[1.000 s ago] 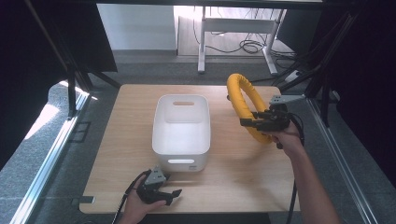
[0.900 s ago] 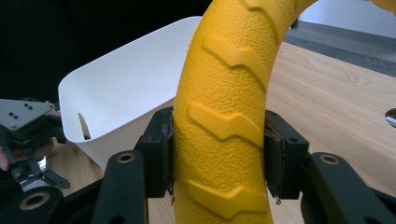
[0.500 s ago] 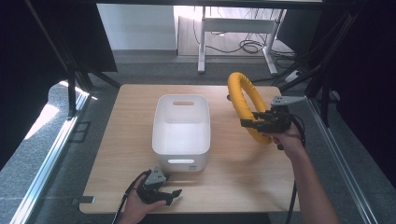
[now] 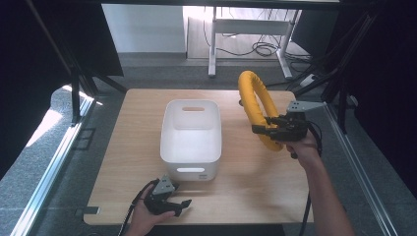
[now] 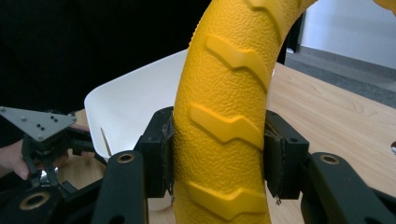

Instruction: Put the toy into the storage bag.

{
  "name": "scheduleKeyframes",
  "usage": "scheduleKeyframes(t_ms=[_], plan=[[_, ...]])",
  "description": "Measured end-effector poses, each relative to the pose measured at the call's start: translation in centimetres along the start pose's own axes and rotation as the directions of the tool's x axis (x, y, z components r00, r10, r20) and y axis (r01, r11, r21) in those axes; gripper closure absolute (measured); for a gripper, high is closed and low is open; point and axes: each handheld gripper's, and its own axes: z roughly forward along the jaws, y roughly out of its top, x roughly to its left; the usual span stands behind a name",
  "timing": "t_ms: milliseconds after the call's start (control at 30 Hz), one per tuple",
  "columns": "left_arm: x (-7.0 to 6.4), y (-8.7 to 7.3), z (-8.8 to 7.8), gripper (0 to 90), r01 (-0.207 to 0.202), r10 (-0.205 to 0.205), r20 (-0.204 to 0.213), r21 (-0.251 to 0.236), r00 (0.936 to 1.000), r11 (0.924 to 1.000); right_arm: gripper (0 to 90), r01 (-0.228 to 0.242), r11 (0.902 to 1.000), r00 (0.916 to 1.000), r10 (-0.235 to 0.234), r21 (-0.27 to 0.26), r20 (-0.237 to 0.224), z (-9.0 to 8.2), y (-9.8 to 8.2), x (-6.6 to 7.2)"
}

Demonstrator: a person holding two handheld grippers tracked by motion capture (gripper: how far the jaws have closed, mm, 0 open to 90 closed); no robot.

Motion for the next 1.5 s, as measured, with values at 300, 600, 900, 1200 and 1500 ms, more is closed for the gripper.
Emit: scheduleKeyframes(t_ms=[300, 600, 900, 1200, 1500], plan=[[0.0, 0.0, 0.0, 25.9, -0.001, 0.001, 0.001, 0.001, 1.0, 1.0, 51.5, 0.006, 0.9994, 0.9999, -0.006, -0.034, -0.016, -0.2, 0.7, 0.5], [0.0, 0.0, 0.0, 25.9, -0.004, 0.004, 0.0, 0.001, 1.0, 1.0, 51.4, 0.004, 0.9982, 0.999, -0.006, -0.06, -0.043, 0.2, 1.1, 1.4], [-0.1, 0.0, 0.1, 25.9, -0.007, 0.007, 0.001, 0.005, 1.0, 1.0, 51.4, 0.002, 0.9961, 0.9979, -0.008, -0.088, -0.064, 0.7, 1.4, 1.9], [-0.1, 0.0, 0.1, 25.9, -0.007, 0.007, 0.0, 0.005, 1.0, 1.0, 51.4, 0.027, 0.9946, 0.9959, -0.035, -0.1, -0.083, 1.1, 2.0, 3.0], [-0.1, 0.0, 0.0, 25.9, -0.007, 0.007, 0.001, 0.004, 1.0, 1.0, 51.4, 0.031, 0.9916, 0.9943, -0.044, -0.126, -0.098, 1.5, 2.5, 3.8]])
